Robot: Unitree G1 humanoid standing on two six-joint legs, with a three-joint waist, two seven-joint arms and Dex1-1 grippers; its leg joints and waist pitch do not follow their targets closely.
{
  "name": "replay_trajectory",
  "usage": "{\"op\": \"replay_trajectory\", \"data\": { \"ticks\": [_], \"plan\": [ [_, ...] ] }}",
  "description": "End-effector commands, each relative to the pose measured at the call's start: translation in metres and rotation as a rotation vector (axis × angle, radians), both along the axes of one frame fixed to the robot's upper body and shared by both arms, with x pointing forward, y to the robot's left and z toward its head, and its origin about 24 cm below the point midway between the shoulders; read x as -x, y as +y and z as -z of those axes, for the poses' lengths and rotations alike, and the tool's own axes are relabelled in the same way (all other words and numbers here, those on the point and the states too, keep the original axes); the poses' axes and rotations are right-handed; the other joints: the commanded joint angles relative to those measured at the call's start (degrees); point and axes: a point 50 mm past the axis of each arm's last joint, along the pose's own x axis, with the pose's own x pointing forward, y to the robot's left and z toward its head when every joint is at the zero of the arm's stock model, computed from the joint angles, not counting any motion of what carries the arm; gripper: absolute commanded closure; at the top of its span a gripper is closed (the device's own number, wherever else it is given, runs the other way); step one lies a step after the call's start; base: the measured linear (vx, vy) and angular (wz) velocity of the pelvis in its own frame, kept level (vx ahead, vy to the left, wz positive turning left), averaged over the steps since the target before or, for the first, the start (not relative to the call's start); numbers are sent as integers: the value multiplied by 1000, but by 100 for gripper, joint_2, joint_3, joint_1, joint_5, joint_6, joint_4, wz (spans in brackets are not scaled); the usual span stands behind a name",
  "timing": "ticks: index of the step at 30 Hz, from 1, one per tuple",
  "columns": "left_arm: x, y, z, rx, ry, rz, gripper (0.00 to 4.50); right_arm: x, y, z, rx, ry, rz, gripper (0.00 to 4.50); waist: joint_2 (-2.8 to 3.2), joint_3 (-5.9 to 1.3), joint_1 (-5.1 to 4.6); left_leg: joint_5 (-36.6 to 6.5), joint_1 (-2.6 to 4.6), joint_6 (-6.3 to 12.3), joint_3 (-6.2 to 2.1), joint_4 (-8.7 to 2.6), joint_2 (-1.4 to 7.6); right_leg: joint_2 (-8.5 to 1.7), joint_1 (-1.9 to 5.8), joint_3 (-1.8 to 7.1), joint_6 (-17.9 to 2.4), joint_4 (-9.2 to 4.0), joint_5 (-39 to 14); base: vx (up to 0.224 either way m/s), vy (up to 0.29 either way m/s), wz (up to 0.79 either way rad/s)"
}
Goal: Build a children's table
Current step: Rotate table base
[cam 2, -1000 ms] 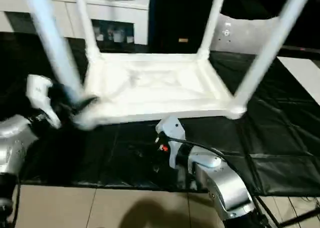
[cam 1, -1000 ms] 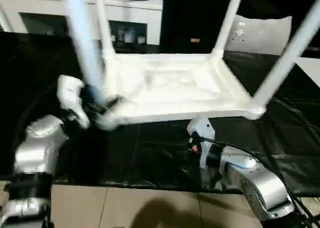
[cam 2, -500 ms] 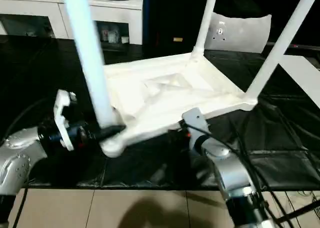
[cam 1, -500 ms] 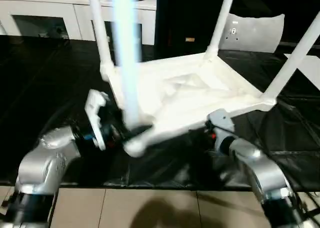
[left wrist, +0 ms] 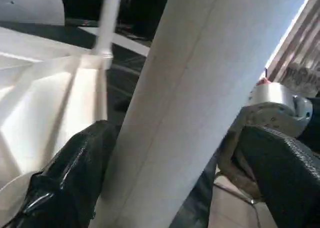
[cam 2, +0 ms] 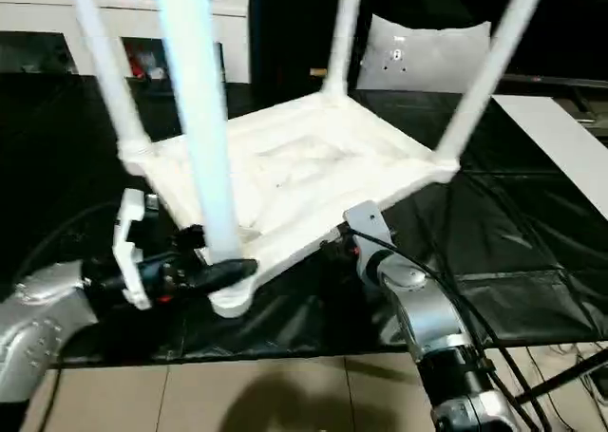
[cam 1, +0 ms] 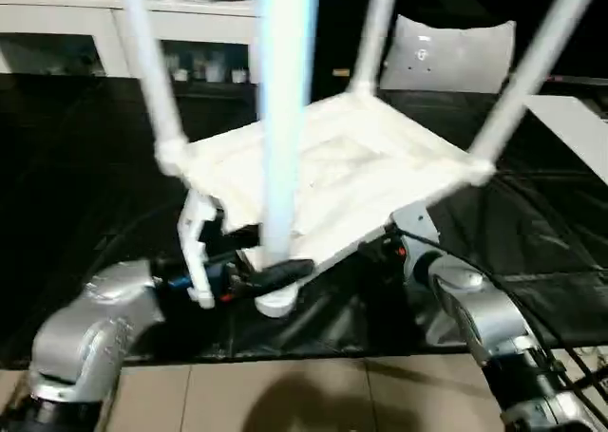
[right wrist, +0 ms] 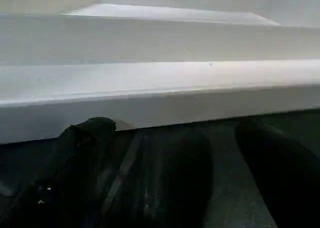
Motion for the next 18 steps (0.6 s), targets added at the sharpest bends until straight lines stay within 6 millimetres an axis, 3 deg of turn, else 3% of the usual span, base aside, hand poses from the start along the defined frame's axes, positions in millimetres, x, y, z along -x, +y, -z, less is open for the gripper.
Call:
{"op": "replay_trajectory", "data": {
  "ticks": [1, 3, 6, 11, 18],
  "plan": [
    [9, -30, -6, 31, -15, 142, 7, -7, 38, -21, -71, -97, -138, 0, 45, -340, 52, -297, -101, 209, -194, -429, 433, -694, 341, 529, -331, -446, -2172, 0, 0, 0],
    [7, -35, -6, 28, -22, 135, 7, -8, 43, -22, -68, -104, -156, 0, 47, -345, 50, -247, -111, 227, -199, -428, 441, -697, 348, 535, -295, -435, -2116, 0, 0, 0],
    [5, -45, -7, 34, -27, 148, 7, -12, 51, -24, -68, -113, -178, 0, 52, -363, 18, -98, -112, 238, -204, -423, 465, -691, 346, 547, -428, -365, -1740, 0, 0, 0],
    [1, -53, -9, 40, -42, 142, 7, -14, 56, -25, -72, -118, -188, 0, 64, -363, 36, -92, -102, 222, -197, -423, 482, -697, 349, 558, -516, -349, -1584, 0, 0, 0],
    [-12, -67, -11, 33, -89, 102, 7, -13, 56, -19, -70, -113, -184, 0, 67, -370, 94, -109, -86, 170, -199, -425, 490, -701, 352, 561, -433, -359, -1633, 0, 0, 0]
  ]
}}
